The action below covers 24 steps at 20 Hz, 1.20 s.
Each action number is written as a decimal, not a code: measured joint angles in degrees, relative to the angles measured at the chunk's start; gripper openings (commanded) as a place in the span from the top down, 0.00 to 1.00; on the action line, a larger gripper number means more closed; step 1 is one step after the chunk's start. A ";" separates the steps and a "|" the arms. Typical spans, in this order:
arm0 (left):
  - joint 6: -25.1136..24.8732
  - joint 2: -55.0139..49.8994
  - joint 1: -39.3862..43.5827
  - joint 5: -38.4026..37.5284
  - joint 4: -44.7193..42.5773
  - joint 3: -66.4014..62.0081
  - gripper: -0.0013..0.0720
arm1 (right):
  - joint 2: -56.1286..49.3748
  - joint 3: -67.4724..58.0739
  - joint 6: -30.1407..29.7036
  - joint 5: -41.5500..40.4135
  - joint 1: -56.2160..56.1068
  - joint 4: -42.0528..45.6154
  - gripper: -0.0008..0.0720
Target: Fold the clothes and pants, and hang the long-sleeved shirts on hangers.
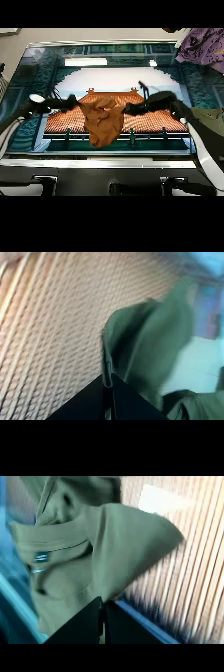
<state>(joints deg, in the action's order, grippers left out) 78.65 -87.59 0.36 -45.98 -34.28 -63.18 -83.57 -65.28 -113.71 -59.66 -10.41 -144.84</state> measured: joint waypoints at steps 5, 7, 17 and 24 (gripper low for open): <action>9.55 12.46 -6.05 -5.18 -15.56 -18.93 0.96 | 7.65 -19.43 4.13 1.44 4.00 8.52 0.95; 14.34 18.32 -8.20 -7.98 -23.89 -26.75 0.96 | 11.85 -27.28 4.74 1.55 4.94 12.50 0.95; 26.73 43.39 -12.00 -26.12 -47.17 -38.93 0.96 | 34.56 -38.97 15.04 -0.46 5.84 28.89 0.95; 27.85 41.31 -12.07 -30.99 -48.19 -24.24 0.96 | 22.21 -39.26 22.10 -9.42 5.84 29.70 0.95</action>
<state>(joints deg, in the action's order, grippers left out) 106.50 -46.28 -11.70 -76.97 -82.48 -87.42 -61.36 -104.53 -91.61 -69.08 -4.58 -115.13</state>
